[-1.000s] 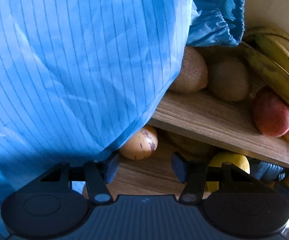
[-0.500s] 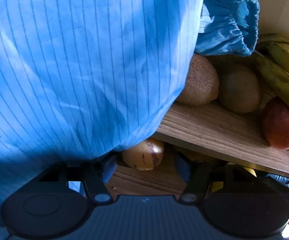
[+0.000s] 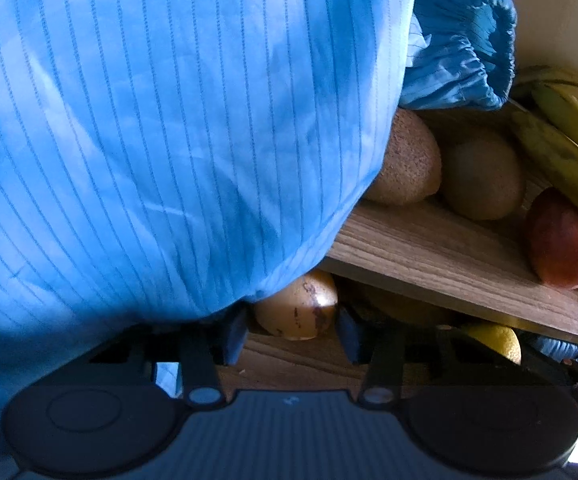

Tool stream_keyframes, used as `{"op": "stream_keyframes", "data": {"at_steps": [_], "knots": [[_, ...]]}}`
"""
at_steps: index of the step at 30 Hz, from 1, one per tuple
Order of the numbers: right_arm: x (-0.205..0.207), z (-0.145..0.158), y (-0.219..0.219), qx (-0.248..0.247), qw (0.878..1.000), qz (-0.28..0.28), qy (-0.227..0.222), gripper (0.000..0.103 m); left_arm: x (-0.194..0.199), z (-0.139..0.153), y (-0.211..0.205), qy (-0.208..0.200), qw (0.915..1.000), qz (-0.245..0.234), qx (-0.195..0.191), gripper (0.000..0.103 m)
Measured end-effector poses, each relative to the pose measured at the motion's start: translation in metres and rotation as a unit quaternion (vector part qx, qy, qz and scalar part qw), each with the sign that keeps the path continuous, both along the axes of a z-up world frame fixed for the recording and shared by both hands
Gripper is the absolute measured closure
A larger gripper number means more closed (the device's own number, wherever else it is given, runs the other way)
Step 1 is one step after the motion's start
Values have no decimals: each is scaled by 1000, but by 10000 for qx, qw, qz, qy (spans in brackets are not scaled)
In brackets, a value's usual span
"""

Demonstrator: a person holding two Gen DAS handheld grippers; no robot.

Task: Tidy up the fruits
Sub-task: 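Grasp the speckled round fruit with left tool while right tool grasps the yellow lemon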

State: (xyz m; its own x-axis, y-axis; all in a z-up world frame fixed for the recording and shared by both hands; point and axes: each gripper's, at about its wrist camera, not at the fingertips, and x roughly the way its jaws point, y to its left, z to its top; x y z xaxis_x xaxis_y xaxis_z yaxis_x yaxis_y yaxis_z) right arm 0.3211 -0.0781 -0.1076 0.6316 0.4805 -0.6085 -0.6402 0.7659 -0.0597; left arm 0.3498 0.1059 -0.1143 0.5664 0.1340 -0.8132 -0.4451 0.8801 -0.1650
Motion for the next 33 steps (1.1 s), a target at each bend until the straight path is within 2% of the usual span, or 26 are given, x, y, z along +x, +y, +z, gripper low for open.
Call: {"op": "stream_keyframes", "data": {"at_steps": [8, 24, 33], "knots": [[0, 5, -7, 222, 9997, 15, 114, 42, -9, 3, -9, 28, 9999, -103, -117, 52], [-25, 19, -27, 360, 9993, -89, 92, 44, -40, 34, -39, -45, 9994, -322, -154, 53], [-26, 16, -25, 264, 9991, -287, 186, 42, -38, 27, -43, 172, 9981, -566, -168, 48]]}}
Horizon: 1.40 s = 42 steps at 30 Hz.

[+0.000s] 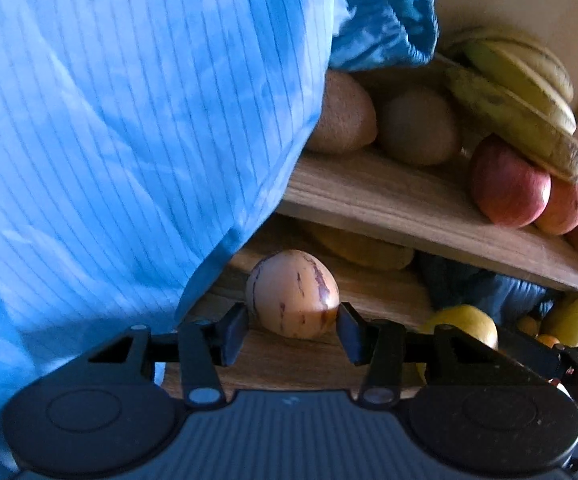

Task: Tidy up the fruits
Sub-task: 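Grasp the speckled round fruit with left tool while right tool grasps the yellow lemon, then carry both fruits to the tray and open both tools to release them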

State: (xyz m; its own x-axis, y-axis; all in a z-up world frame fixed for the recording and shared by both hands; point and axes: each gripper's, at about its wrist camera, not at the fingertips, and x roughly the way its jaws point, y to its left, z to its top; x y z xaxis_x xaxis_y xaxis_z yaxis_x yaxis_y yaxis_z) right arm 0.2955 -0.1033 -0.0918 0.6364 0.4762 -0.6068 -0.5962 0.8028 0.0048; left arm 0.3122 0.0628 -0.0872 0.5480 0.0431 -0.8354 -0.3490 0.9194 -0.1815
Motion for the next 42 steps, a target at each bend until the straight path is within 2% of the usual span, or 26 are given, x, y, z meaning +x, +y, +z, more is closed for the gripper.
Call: {"op": "stream_keyframes", "data": {"at_steps": [5, 20, 24, 28, 32, 42], "knots": [[1, -5, 3, -36, 10000, 8, 82, 40, 8, -4, -1, 81, 9999, -59, -7, 44], [12, -11, 24, -169, 9993, 315, 48, 31, 6, -7, 19, 115, 9999, -73, -103, 47], [15, -13, 30, -235, 9989, 400, 74, 32, 4, -8, 23, 118, 9999, -67, -101, 47], [16, -14, 32, -220, 9986, 476, 47, 38, 1, -4, 24, 128, 9999, -37, -91, 48], [14, -15, 32, -199, 9988, 455, 46, 39, -1, -2, 22, 119, 9999, -29, -73, 48], [-15, 3, 15, -59, 9989, 422, -179, 39, -21, 16, 9, -98, 9999, -119, -35, 48]]}}
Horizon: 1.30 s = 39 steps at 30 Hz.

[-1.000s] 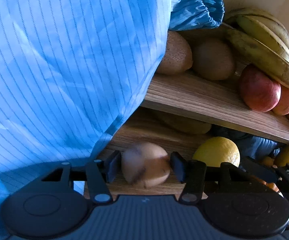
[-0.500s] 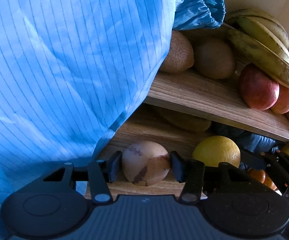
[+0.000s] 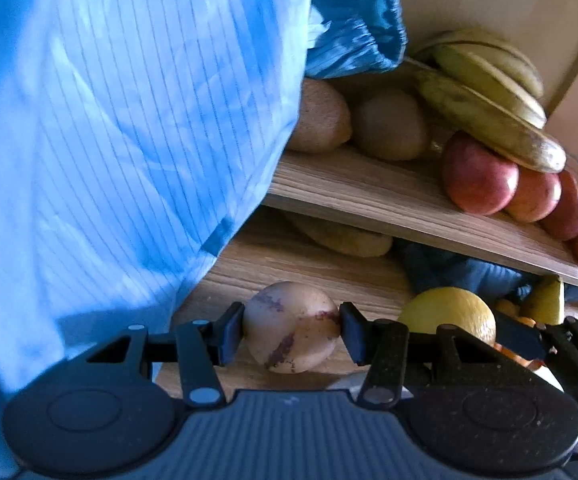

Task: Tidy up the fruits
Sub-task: 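Carry both fruits to the tray and open both tools to release them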

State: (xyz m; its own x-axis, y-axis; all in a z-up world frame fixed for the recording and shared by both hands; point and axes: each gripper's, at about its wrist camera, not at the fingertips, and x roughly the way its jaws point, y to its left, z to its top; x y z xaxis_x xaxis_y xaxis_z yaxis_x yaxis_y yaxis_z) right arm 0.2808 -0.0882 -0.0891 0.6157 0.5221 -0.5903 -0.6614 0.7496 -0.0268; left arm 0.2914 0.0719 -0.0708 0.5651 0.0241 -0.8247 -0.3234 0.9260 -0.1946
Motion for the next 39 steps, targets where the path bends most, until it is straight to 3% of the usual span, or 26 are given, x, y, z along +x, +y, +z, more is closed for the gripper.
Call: {"op": "stream_keyframes", "data": {"at_steps": [13, 29, 39], "knots": [[-54, 5, -47, 55, 9999, 19, 86, 39, -35, 11, -35, -12, 9999, -151, 29, 48], [-111, -5, -69, -152, 9947, 848, 567, 39, -70, -6, -56, 297, 9996, 15, -18, 48], [-126, -11, -80, -228, 9917, 1033, 736, 39, -87, -6, -72, 289, 9995, 135, -42, 47]]}}
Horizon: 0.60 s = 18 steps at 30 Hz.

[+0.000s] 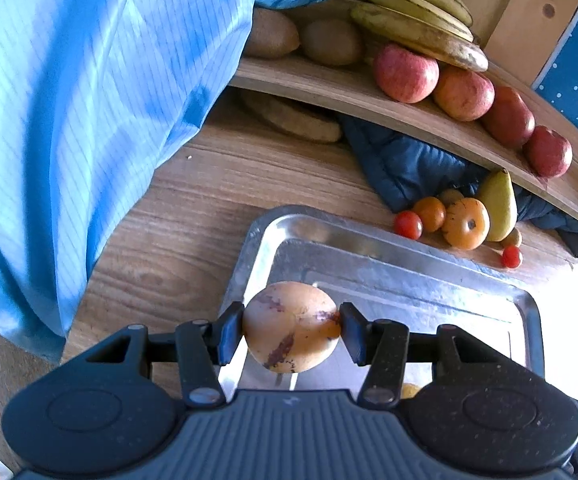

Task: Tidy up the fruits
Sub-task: 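Carry both fruits to the tray and open both tools to release them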

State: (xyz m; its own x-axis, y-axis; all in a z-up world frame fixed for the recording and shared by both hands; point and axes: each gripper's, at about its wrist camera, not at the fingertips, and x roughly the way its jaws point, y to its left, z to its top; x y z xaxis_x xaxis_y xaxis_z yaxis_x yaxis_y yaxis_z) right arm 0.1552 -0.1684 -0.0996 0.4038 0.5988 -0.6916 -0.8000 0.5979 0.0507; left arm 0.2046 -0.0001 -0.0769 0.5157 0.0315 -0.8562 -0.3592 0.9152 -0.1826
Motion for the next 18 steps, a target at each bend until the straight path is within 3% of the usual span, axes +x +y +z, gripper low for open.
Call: {"op": "stream_keyframes", "data": {"at_steps": [18], "knots": [[-20, -5, -24, -163, 9993, 324, -18, 39, -29, -11, -19, 102, 9987, 493, -87, 45]]}}
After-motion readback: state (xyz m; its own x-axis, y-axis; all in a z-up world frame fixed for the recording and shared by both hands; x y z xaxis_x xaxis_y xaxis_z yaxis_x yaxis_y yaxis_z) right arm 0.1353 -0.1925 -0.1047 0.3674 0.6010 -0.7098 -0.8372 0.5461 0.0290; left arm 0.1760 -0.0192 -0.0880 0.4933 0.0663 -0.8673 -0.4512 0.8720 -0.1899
